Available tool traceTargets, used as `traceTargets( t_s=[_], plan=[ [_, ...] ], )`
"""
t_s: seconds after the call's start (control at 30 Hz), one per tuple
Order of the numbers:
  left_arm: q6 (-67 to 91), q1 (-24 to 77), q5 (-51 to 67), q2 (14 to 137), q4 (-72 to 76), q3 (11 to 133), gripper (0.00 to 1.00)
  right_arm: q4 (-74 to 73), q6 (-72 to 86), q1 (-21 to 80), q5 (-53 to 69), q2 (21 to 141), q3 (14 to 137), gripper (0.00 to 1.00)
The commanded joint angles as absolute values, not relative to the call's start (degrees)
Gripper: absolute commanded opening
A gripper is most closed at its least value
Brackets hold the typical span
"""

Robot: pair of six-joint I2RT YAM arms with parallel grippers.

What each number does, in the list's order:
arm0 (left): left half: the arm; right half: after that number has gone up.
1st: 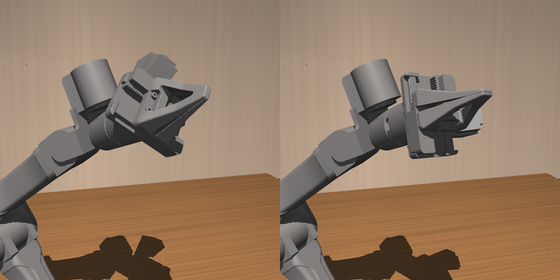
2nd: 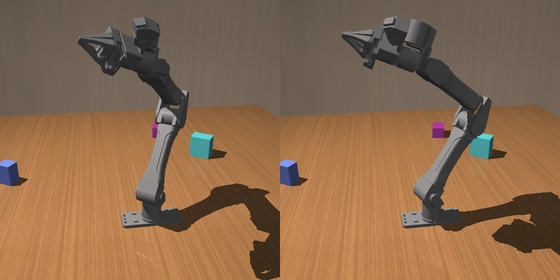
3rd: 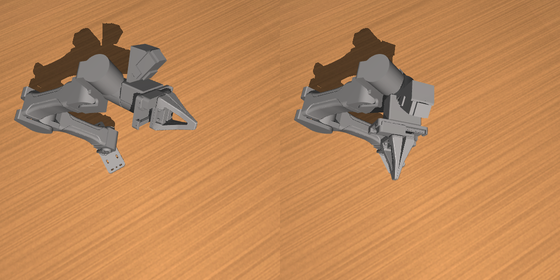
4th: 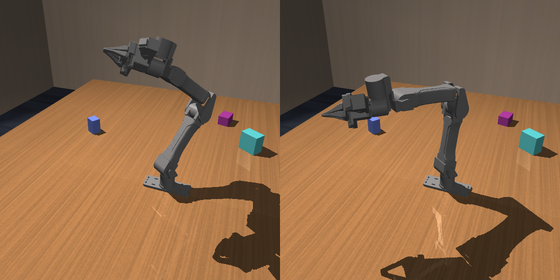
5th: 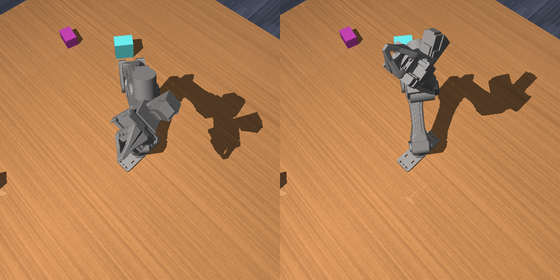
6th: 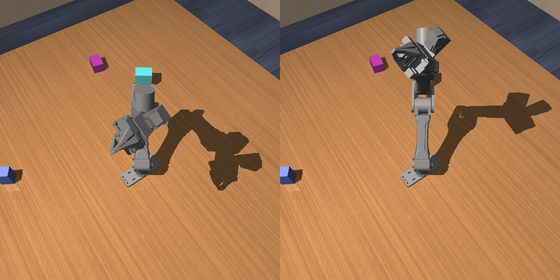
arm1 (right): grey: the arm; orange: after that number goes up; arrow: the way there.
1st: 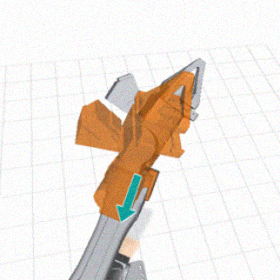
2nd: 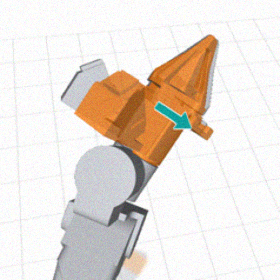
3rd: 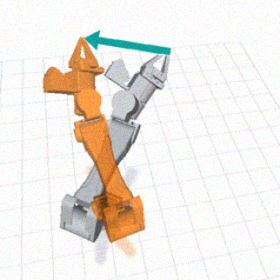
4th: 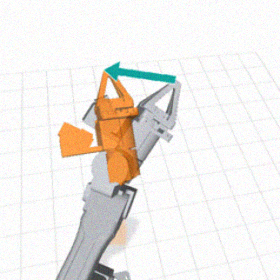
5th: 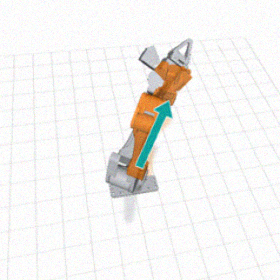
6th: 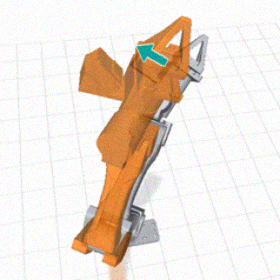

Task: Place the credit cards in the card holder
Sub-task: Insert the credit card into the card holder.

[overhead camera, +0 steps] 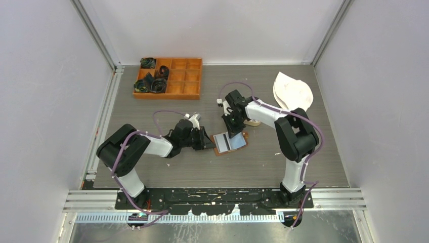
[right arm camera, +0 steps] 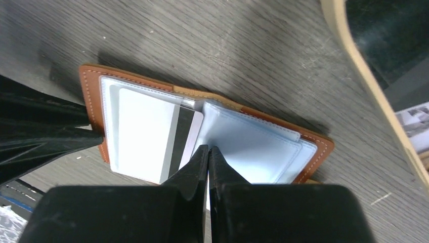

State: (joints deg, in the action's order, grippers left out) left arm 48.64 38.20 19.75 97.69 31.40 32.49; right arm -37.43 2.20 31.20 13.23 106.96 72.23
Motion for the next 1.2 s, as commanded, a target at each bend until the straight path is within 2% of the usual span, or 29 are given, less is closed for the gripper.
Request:
traceTargets(
  t_s=[0.0, 0.37, 0.6, 0.8, 1.03, 1.07, 1.1, 1.13, 1.17],
  plan=[
    [47.5, 38.1, 20.9, 98.1, 31.4, 34.4, 0.19, -37.4, 1.8, 32.3, 13.0, 108.3, 74.4, 0.07],
    [47.9, 38.1, 21.9, 98.5, 32.5, 34.3, 0.13, -37.0, 3.4, 33.6, 20.4, 109.2, 74.6, 0.07],
    [47.7, 37.9, 20.4, 96.1, 32.8, 32.1, 0.15, -38.2, 0.4, 33.4, 16.9, 105.4, 75.1, 0.08],
    [45.6, 36.9, 18.9, 86.7, 31.6, 28.1, 0.19, -39.2, -6.5, 31.7, 19.0, 95.8, 74.1, 0.1],
    [38.1, 36.0, 15.0, 71.0, 18.3, 30.0, 0.26, -36.3, -9.1, 24.6, 18.1, 82.3, 72.4, 0.13],
    [37.3, 35.8, 14.2, 68.6, 16.9, 30.4, 0.3, -35.2, -9.1, 23.4, 16.2, 80.1, 72.1, 0.17],
    [36.6, 35.6, 13.5, 66.4, 15.7, 30.8, 0.34, -33.9, -9.2, 22.7, 13.6, 78.1, 71.8, 0.28],
    [36.0, 35.3, 13.1, 64.3, 14.7, 31.3, 0.4, -32.3, -9.3, 22.3, 10.1, 76.2, 71.4, 0.46],
    [35.4, 35.0, 12.9, 62.3, 13.8, 31.7, 0.48, -30.5, -9.6, 22.1, 7.3, 74.9, 70.8, 0.7]
  ],
)
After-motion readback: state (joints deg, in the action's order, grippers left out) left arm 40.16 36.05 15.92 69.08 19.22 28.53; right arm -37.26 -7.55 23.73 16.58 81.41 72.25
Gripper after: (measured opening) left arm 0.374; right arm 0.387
